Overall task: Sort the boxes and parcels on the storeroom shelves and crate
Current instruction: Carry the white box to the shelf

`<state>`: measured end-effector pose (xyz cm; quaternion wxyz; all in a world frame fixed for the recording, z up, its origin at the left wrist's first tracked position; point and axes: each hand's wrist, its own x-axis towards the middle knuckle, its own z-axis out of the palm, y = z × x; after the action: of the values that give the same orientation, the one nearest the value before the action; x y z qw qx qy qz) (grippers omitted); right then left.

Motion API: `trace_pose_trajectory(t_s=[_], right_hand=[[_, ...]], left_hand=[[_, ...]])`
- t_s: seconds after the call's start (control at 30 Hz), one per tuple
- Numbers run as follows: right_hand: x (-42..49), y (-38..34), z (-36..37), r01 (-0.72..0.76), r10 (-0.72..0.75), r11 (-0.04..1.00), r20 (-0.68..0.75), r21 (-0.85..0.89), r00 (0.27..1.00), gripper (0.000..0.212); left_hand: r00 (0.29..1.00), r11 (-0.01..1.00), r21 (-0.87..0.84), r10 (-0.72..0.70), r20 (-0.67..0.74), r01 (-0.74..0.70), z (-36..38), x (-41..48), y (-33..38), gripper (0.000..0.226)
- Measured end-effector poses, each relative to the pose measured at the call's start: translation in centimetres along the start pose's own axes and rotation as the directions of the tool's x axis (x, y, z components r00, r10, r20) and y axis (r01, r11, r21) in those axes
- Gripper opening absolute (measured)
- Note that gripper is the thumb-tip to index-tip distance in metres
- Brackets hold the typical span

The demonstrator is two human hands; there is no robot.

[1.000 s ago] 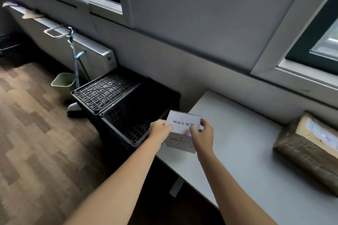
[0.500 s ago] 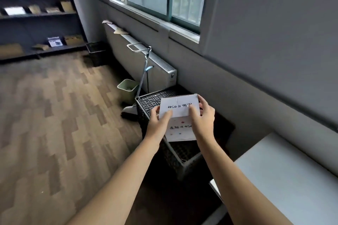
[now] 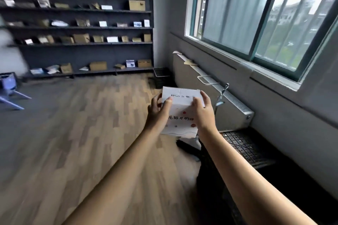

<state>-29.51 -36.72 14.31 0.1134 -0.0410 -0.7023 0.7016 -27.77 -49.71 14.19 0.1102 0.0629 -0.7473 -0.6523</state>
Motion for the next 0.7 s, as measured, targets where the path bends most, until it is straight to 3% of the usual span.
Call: trace_pose_trajectory(t_s=[0.13,0.27,0.53,0.7], right_hand=[[3.6,-1.7,7.2,0.014,-0.013,1.0,0.095,-0.015,0.995,0.045],[7.1,-2.3,13.3,0.031,-0.031,1.0,0.163,0.005,0.986,0.049],[19.6,-0.6,23.3,0.03,-0.033,0.999,0.217,0.016,0.976,0.046],[31.4,-1.4,29.4,0.08,-0.084,0.996,0.246,0.026,0.966,0.038]], left_hand=[[0.998,1.0,0.001,0.017,-0.056,-0.017,-5.9,5.0,0.8,0.052],[0.993,0.999,-0.036,0.028,-0.116,-0.032,-9.7,10.0,1.2,0.065],[0.977,1.0,0.002,0.011,-0.214,-0.011,-12.1,24.7,-0.2,0.035],[0.966,0.999,-0.025,0.025,-0.256,-0.032,-12.6,36.4,0.3,0.04]])
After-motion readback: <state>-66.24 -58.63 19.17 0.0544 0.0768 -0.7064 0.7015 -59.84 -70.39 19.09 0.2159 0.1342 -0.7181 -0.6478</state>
